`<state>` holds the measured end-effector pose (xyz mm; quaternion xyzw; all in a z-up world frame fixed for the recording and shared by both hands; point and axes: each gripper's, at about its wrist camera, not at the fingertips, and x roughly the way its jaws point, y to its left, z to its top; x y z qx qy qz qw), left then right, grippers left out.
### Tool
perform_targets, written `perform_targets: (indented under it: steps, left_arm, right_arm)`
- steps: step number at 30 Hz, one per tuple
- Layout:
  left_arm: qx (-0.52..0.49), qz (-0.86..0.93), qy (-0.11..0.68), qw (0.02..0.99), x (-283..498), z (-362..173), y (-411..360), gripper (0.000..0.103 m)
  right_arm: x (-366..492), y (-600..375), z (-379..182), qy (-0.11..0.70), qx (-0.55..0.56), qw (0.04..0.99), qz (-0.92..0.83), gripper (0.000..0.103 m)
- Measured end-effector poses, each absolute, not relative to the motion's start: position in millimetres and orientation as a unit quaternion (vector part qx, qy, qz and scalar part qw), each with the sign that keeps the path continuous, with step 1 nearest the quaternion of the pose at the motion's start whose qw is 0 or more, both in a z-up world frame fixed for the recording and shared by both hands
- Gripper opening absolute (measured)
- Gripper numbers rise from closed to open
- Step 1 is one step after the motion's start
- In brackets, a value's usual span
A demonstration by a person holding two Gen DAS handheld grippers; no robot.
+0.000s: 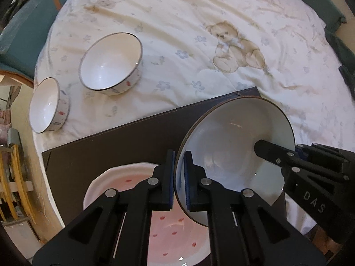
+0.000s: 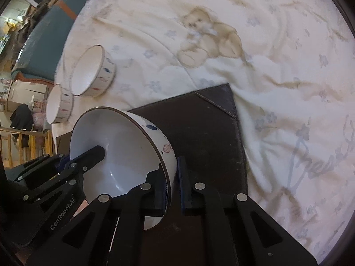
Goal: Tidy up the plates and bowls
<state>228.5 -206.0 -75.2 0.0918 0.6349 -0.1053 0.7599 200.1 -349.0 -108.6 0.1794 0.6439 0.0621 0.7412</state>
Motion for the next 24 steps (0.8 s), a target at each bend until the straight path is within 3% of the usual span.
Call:
perform_targets:
  steps: [15, 24]
  left_arm:
    - [0.07, -0.12, 0.611, 0.779, 158, -41, -139, 0.005]
    - [0.047, -0.117, 0.616, 0.778, 125, -51, -90, 0.005]
  right_arm:
    - [155, -294, -71, 0.619, 0.153, 0.763, 0.109, 0.01]
    - [124, -244, -71, 0.622, 0.119, 0.761, 0.14, 0.01]
